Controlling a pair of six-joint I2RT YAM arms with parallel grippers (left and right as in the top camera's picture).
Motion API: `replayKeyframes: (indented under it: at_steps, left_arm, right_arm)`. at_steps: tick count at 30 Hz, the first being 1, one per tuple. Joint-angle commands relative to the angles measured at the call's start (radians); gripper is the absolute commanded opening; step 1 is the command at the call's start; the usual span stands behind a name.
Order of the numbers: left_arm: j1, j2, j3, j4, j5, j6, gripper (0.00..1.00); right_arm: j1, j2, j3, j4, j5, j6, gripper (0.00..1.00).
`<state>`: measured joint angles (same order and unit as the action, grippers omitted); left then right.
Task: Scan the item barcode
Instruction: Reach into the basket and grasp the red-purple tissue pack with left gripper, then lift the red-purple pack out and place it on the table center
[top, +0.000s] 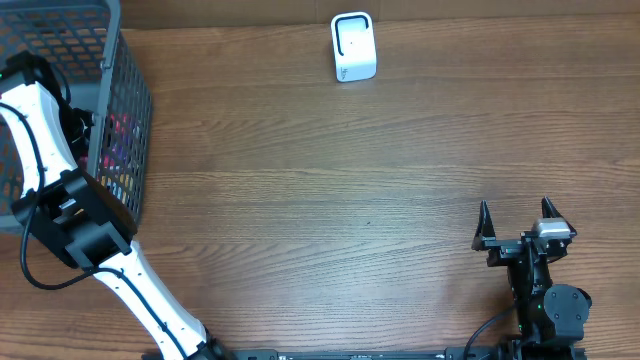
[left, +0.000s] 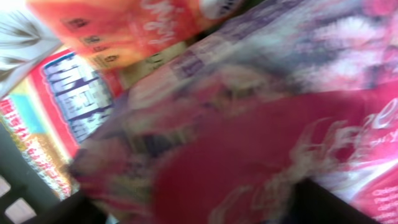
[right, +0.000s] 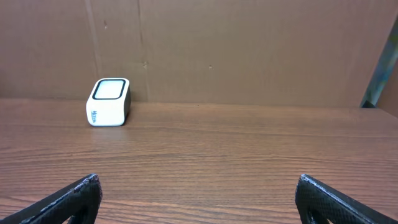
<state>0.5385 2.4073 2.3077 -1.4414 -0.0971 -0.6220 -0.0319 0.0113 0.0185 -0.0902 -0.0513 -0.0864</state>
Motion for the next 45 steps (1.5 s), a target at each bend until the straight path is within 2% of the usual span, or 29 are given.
replayKeyframes:
  at_steps: [1,5,8,12,13,15,19,25,33,35,40,42,45]
  left_arm:
    - [0.004,0.01,-0.019,-0.006,0.012,0.017,0.59]
    - [0.009,0.01,-0.019,-0.021,0.011,0.017,0.23]
    - [0.011,0.01,-0.019,-0.032,0.012,0.017,0.04]
    - [0.011,0.01,-0.019,-0.056,0.012,0.035,0.04]
    - [0.012,0.006,-0.011,-0.068,0.011,0.089,0.04]
    - [0.014,-0.003,0.014,-0.082,0.012,0.115,0.04]
    - [0.033,-0.055,0.192,-0.147,0.013,0.117,0.04]
    - [0.05,-0.19,0.402,-0.153,0.013,0.116,0.04]
    - [0.05,-0.417,0.451,-0.101,0.017,0.085,0.04]
    - [0.047,-0.461,0.451,-0.095,0.061,0.078,0.04]
    - [0.0,-0.543,0.451,-0.095,0.322,0.081,0.04]
    - [-0.05,-0.562,0.451,-0.103,0.42,0.094,0.04]
    - [-0.158,-0.57,0.451,-0.126,0.485,0.115,0.04]
  right_arm:
    - [0.005,-0.008,-0.01,0.007,0.006,-0.003,1.0]
    - [0.005,-0.008,-0.01,0.007,0.006,-0.003,1.0]
    - [0.005,-0.008,-0.01,0.007,0.006,-0.004,1.0]
    - [0.005,-0.008,-0.01,0.007,0.006,-0.003,1.0]
    - [0.005,-0.008,-0.01,0.007,0.006,-0.003,1.0]
    - [0.005,-0.008,-0.01,0.007,0.006,-0.004,1.0]
    - [0.005,-0.008,-0.01,0.007,0.006,-0.003,1.0]
    - [0.005,-0.008,-0.01,0.007,0.006,-0.004,1.0]
    - [0.005,-0.008,-0.01,0.007,0.006,-0.003,1.0]
    - [0.005,-0.008,-0.01,0.007,0.006,-0.003,1.0]
    - [0.005,-0.008,-0.01,0.007,0.006,-0.003,1.0]
    - [0.005,-0.008,-0.01,0.007,0.006,-0.003,1.0]
    - [0.005,-0.008,-0.01,0.007,0.006,-0.003,1.0]
